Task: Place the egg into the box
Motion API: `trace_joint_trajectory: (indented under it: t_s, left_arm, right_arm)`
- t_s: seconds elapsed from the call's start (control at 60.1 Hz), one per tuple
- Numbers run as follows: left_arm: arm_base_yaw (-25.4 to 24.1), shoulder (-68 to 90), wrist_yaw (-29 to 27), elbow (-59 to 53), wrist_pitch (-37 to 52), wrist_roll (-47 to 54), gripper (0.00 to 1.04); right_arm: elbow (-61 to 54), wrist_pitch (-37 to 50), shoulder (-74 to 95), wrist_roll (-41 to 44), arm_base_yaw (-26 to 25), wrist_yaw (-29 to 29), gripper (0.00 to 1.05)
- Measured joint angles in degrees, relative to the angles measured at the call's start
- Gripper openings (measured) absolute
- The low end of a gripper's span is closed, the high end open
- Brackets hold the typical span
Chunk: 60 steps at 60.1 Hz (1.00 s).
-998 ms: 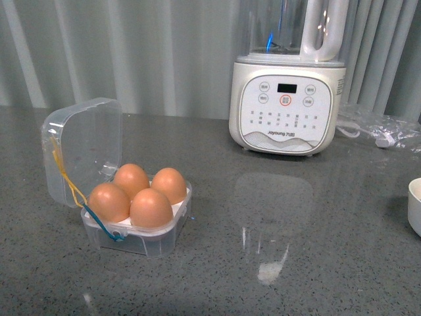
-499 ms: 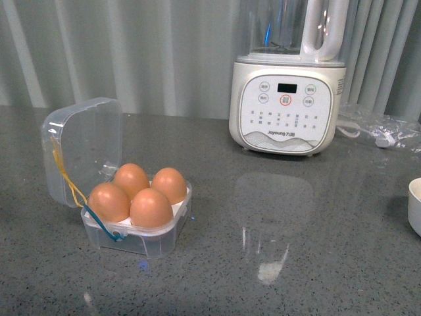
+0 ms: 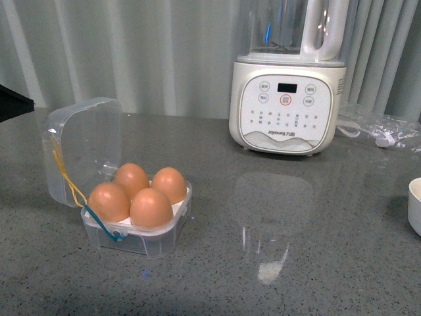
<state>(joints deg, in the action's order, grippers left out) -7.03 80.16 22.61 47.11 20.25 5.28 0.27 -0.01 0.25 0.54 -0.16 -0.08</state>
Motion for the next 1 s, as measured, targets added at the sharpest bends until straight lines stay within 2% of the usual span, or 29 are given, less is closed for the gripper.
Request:
trace_joint_trajectory:
  t_s: [0.266,0.682,0.832,0.998]
  left_arm:
    - [5.7,-0.8,-0.6,-2.5,1.2,-1.0,0.98]
    - [21.0,-7.0,-2.9,-6.3,0.5,-2.5,0.98]
    - [22.5,-8.7,-2.9,-6.5,-0.9,-2.5,0.98]
    - [21.7,-9.8,-3.6,-6.6,-2.5,-2.4,0.98]
  right_arm:
    - [0.0,0.0,0.0,0.0,0.0,0.0,0.98]
    - [0.0,0.0,0.0,0.0,0.0,0.0,0.98]
    - [0.0,0.0,0.0,0.0,0.0,0.0,0.98]
    - [0.0,0.0,0.0,0.0,0.0,0.0,0.98]
